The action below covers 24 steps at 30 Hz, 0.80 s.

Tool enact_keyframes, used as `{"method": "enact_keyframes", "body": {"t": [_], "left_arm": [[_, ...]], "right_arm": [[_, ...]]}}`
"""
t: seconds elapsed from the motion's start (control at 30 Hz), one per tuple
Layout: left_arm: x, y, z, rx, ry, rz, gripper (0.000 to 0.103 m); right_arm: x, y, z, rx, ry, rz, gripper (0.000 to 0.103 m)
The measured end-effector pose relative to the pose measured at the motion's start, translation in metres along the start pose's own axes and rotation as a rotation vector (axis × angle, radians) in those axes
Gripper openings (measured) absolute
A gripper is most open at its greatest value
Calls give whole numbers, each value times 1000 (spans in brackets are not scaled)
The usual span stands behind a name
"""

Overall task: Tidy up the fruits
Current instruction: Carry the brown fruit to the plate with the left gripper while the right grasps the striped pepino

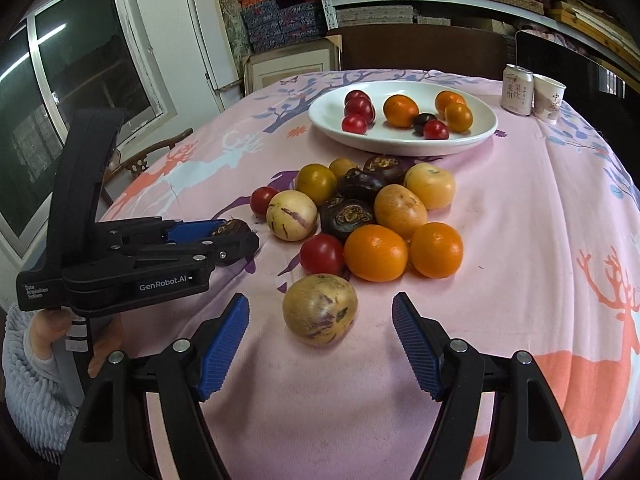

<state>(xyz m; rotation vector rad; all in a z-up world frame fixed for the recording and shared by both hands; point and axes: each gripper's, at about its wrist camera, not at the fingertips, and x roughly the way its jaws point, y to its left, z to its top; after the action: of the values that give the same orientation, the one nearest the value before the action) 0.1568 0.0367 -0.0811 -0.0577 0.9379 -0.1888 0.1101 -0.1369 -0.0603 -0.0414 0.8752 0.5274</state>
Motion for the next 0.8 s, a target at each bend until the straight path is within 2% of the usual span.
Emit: {"method": "enact_keyframes", "body": {"t": [0.1, 0.2, 0.37, 0.6, 0.7, 0.8], "left_arm": [[0, 0, -1, 1, 0, 1, 42], [0, 0, -1, 1, -1, 1, 41], [-2, -2, -4, 10, 15, -34, 41], [-8, -12, -10, 52, 13, 1, 41], [-11, -14, 1, 58, -6, 19, 41], [-19, -13, 26, 68, -53, 50, 41]], "right_arm": [[7, 1, 1, -10, 27, -1, 60], [12, -2, 1, 6, 52, -5, 42], [10, -6, -1, 32, 44, 22, 42], [1, -17, -2, 84, 6, 65, 42], [-6, -24, 1, 103, -13, 69, 42], [-20, -35, 13, 106, -50, 53, 42]]}}
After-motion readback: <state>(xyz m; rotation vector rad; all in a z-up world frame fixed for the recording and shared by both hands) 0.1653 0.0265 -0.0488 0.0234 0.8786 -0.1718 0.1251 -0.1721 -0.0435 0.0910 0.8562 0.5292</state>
